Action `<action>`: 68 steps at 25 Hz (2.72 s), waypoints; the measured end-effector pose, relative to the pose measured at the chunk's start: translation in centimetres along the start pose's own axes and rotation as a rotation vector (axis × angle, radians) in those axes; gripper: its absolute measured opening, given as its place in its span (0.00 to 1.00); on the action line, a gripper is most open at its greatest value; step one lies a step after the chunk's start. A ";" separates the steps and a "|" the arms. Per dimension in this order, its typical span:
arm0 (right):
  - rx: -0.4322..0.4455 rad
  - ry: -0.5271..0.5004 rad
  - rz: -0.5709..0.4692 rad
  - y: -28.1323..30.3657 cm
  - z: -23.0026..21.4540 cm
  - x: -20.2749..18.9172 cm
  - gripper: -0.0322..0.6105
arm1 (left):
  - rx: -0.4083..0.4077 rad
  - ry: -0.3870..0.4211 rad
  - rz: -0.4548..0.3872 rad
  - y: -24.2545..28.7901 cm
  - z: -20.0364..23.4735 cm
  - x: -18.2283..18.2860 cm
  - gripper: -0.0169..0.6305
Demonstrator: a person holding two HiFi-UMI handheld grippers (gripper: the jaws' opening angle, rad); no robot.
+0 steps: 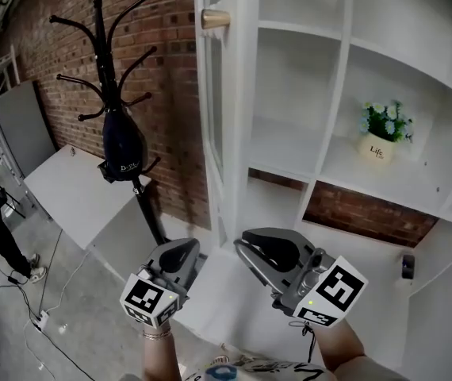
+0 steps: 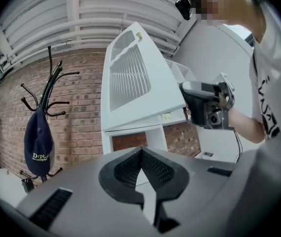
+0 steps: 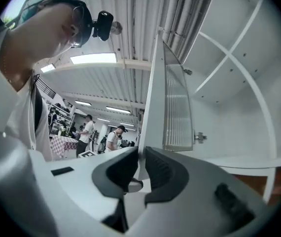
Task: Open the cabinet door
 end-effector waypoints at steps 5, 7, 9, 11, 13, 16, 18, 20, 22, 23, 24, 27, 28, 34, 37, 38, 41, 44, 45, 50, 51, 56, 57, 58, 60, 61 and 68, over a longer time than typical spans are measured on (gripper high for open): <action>0.116 0.006 -0.033 3.9 0.9 -0.1 0.13 | 0.079 -0.014 0.019 -2.4 1.6 -0.5 0.05; 0.150 0.010 -0.048 5.2 1.0 -0.3 0.13 | 0.099 -0.020 0.021 -3.4 1.9 -0.6 0.05; 0.172 0.014 -0.061 6.4 1.2 -0.4 0.13 | 0.115 -0.022 0.027 -4.4 2.2 -0.8 0.05; 0.192 0.023 -0.071 7.7 1.3 -0.5 0.13 | 0.138 -0.020 0.036 -5.5 2.7 -1.0 0.05; 0.220 0.034 -0.078 9.0 1.5 -0.6 0.12 | 0.162 -0.018 0.043 -6.5 3.3 -1.1 0.05; 0.253 0.055 -0.076 11.0 1.7 -1.0 0.12 | 0.197 -0.017 0.049 -7.7 4.2 -1.3 0.05; 0.249 0.072 -0.065 12.1 1.5 -1.7 0.11 | 0.220 -0.018 0.056 -8.3 4.7 -1.4 0.05; 0.239 0.089 -0.050 12.8 1.3 -2.5 0.11 | 0.233 -0.027 0.066 -8.9 4.7 -1.5 0.05; 0.234 0.106 -0.044 13.1 1.2 -3.1 0.11 | 0.232 -0.030 0.072 -9.1 4.6 -1.6 0.05; 0.231 0.111 -0.042 13.2 1.2 -3.3 0.11 | 0.230 -0.030 0.073 -9.1 4.5 -1.7 0.05; 0.226 0.111 -0.038 13.2 1.2 -3.5 0.11 | 0.230 -0.030 0.075 -9.1 4.5 -1.8 0.05; 0.213 0.101 -0.023 12.9 1.3 -3.9 0.11 | 0.220 -0.033 0.085 -9.0 4.3 -2.1 0.05; 0.210 0.102 -0.022 12.8 1.4 -4.0 0.11 | 0.213 -0.034 0.092 -9.1 4.2 -2.3 0.05; 0.163 0.132 -0.007 11.1 0.6 -5.4 0.11 | 0.169 -0.028 0.099 -7.9 3.4 -2.2 0.05; 0.112 0.145 0.011 9.3 0.1 -6.4 0.11 | 0.124 -0.029 0.101 -6.6 2.7 -2.4 0.05; 0.092 0.149 0.016 8.6 0.0 -6.7 0.11 | 0.108 -0.030 0.103 -6.1 2.4 -2.5 0.05; 0.019 0.151 0.039 6.3 -0.3 -7.6 0.11 | 0.045 -0.026 0.106 -4.8 1.1 -2.7 0.05; -0.065 0.156 0.066 3.5 -0.3 -8.4 0.11 | -0.042 -0.012 0.115 -3.5 -0.7 -3.4 0.05; -0.090 0.165 0.069 2.5 -0.3 -8.7 0.11 | -0.070 -0.003 0.127 -3.1 -1.3 -3.7 0.05; -0.221 0.185 0.110 -2.1 -0.2 -10.1 0.11 | -0.181 -0.029 0.135 -1.4 -4.2 -4.5 0.05; -0.252 0.184 0.128 -3.0 0.0 -10.7 0.11 | -0.201 -0.041 0.135 -1.1 -4.8 -4.7 0.05; -0.389 0.251 0.198 -7.4 1.3 -13.8 0.11 | -0.278 -0.057 0.149 0.3 -7.4 -5.6 0.05; -0.412 0.267 0.206 -8.3 1.6 -14.3 0.11 | -0.292 -0.058 0.152 0.6 -7.9 -5.7 0.05; -0.435 0.277 0.214 -9.1 1.8 -14.6 0.11 | -0.306 -0.059 0.151 0.9 -8.4 -5.7 0.05; -0.483 0.282 0.232 -10.6 2.3 -14.9 0.11 | -0.334 -0.057 0.144 1.5 -9.5 -6.0 0.05; -0.507 0.279 0.241 -11.2 2.5 -15.0 0.11 | -0.346 -0.053 0.139 1.7 -10.0 -6.1 0.05; -0.647 0.322 0.241 -15.3 4.1 -15.5 0.10 | -0.453 -0.052 0.139 2.2 -13.5 -7.3 0.05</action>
Point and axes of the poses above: the fingertips, and each gripper's own axes: y forward along the fingers, z to its left, x out of its top, the point moved 6 cm from there along -y, backward along the fingers, and after that the axes turned 14 degrees about x, right-handed, at the moved point
